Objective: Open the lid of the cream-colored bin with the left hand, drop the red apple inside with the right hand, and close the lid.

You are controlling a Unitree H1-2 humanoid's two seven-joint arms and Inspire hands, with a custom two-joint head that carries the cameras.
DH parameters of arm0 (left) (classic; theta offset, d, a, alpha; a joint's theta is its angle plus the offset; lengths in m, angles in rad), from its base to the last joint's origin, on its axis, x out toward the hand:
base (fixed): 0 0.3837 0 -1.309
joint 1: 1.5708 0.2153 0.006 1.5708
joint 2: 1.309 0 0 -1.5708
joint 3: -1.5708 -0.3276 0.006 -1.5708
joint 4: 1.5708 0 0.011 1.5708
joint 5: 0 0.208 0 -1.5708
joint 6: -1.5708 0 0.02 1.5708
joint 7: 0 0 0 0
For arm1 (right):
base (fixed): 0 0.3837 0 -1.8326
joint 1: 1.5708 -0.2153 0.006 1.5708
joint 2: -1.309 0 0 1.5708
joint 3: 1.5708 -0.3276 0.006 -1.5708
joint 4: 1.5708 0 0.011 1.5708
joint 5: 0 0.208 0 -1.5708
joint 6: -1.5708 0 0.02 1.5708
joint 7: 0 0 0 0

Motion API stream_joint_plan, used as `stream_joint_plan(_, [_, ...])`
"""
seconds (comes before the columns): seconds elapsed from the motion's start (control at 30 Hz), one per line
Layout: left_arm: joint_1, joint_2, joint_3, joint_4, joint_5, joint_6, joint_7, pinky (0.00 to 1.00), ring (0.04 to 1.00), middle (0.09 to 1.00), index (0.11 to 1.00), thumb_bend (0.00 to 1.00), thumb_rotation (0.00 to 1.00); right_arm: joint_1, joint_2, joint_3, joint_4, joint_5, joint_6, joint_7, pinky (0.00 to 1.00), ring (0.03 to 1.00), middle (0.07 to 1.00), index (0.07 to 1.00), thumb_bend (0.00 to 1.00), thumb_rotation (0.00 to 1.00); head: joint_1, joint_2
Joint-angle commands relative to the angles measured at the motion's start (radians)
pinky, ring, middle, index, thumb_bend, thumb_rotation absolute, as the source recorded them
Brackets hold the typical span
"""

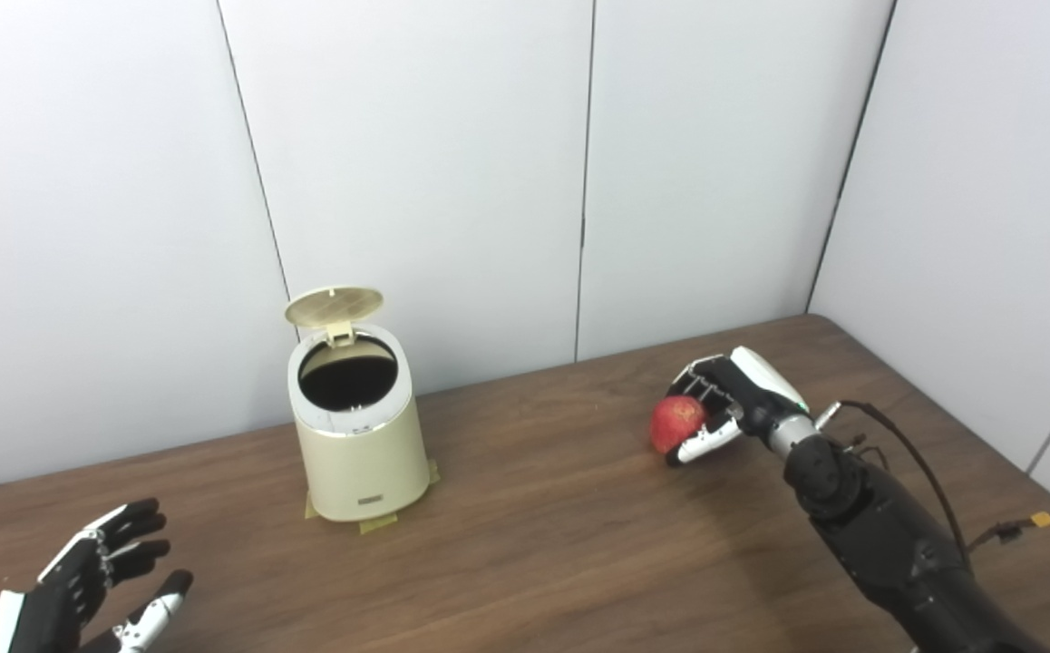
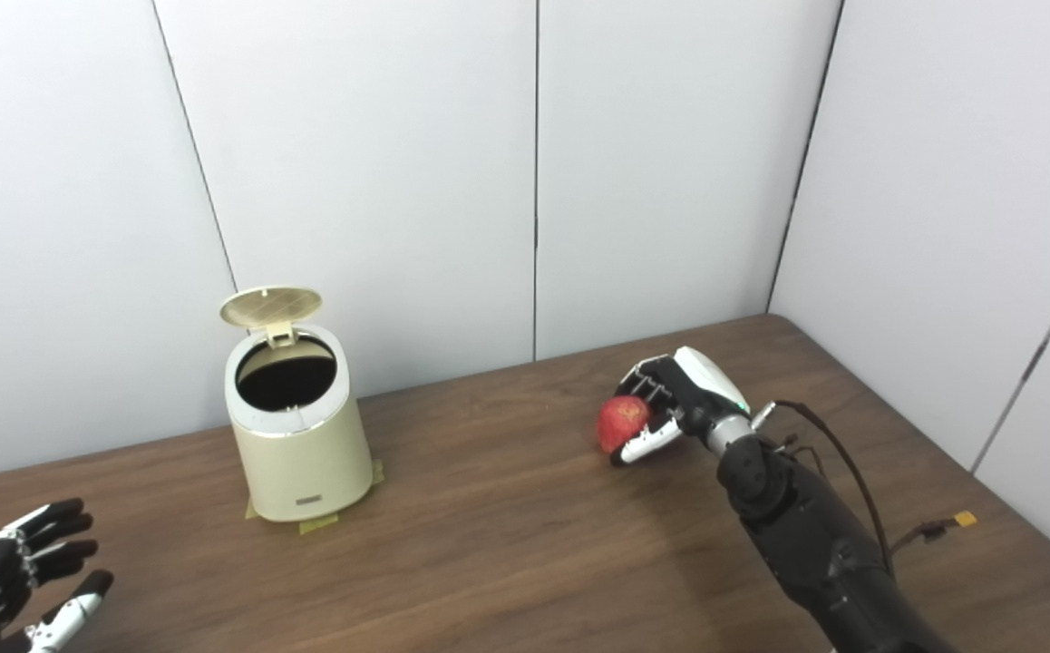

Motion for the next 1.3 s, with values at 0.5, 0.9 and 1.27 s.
stream_joint_plan(0.5, [-0.029,0.025,0.002,0.004,-0.016,-0.077,-0.005,0.70,0.701,0.770,0.766,0.49,0.00,-0.024,0.046,-0.077,-0.014,0.002,-0.100,-0.181,0.41,0.433,0.485,0.506,0.52,0.00,0.005,-0.001])
stream_joint_plan(0.9, [-0.033,0.021,-0.012,0.036,0.018,-0.106,0.014,0.71,0.687,0.751,0.766,0.48,0.00,-0.067,0.158,-0.112,-0.303,0.026,-0.039,-0.171,0.35,0.411,0.472,0.524,0.52,0.00,0.046,-0.036])
stream_joint_plan(1.27, [-0.019,-0.034,-0.030,0.065,0.036,-0.116,0.036,0.59,0.679,0.756,0.764,0.54,0.00,-0.110,0.260,-0.072,-0.404,-0.001,0.007,-0.132,0.35,0.407,0.468,0.527,0.52,0.00,0.264,-0.075])
